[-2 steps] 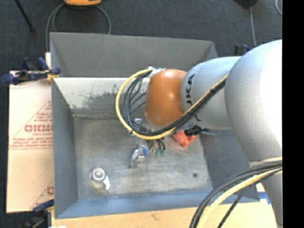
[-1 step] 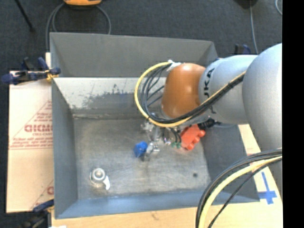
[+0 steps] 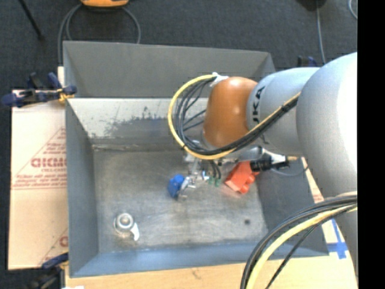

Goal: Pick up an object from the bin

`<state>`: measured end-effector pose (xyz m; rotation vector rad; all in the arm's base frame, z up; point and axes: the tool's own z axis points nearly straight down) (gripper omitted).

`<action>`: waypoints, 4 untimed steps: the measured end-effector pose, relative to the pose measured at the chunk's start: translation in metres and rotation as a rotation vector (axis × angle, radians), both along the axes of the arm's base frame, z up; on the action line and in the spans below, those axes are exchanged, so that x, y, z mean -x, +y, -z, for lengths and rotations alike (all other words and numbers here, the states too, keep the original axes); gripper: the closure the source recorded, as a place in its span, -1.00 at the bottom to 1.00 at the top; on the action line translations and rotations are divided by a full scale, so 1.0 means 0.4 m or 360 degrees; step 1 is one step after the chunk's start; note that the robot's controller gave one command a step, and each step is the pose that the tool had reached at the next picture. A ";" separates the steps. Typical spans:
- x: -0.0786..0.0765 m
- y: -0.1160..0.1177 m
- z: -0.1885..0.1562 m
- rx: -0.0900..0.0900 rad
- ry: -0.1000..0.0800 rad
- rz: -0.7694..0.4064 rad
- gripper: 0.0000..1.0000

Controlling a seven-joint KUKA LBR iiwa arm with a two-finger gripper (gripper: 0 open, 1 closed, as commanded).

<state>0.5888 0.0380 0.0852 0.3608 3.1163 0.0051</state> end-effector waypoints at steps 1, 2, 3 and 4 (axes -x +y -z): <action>-0.147 -0.116 -0.059 0.0010 -0.0006 -0.0176 -1.00; -0.098 0.049 -0.003 0.0004 0.0003 -0.0415 -1.00; -0.004 0.175 0.000 0.0000 0.0007 -0.0154 -1.00; 0.161 0.305 0.020 0.0003 -0.0026 -0.0252 -1.00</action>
Offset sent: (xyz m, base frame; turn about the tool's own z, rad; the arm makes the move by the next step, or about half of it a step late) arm 0.0565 -0.0430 0.0212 -0.1131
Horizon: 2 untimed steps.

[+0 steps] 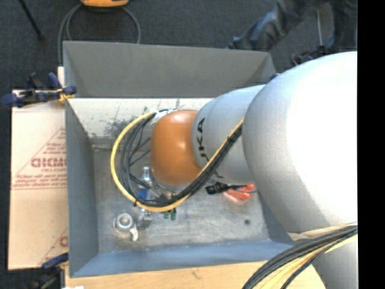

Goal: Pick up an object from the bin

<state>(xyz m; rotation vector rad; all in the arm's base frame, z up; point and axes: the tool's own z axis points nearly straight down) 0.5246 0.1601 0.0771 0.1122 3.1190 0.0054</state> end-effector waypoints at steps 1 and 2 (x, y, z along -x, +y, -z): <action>0.014 -0.066 -0.004 0.0016 0.0020 -0.0957 -1.00; -0.030 -0.054 0.005 0.0008 0.0042 -0.0790 -1.00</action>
Offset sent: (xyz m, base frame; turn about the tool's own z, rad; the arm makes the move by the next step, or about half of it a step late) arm -0.0076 -0.0249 0.0006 -0.6037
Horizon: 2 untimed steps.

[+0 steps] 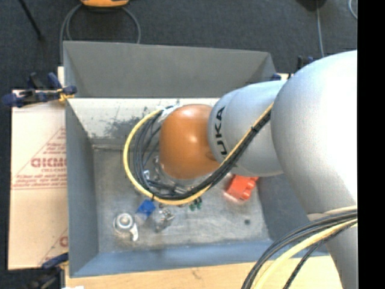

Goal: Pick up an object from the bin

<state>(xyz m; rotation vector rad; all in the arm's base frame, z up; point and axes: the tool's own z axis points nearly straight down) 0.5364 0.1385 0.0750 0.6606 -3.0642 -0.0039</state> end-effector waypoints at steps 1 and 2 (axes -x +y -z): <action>-0.007 0.000 -0.010 -0.0002 -0.0010 0.0007 1.00; -0.055 0.019 -0.330 -0.0002 -0.0032 0.0017 1.00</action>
Offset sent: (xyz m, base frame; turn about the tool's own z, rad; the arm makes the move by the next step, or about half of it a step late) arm 0.0000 0.0000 0.0000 0.0000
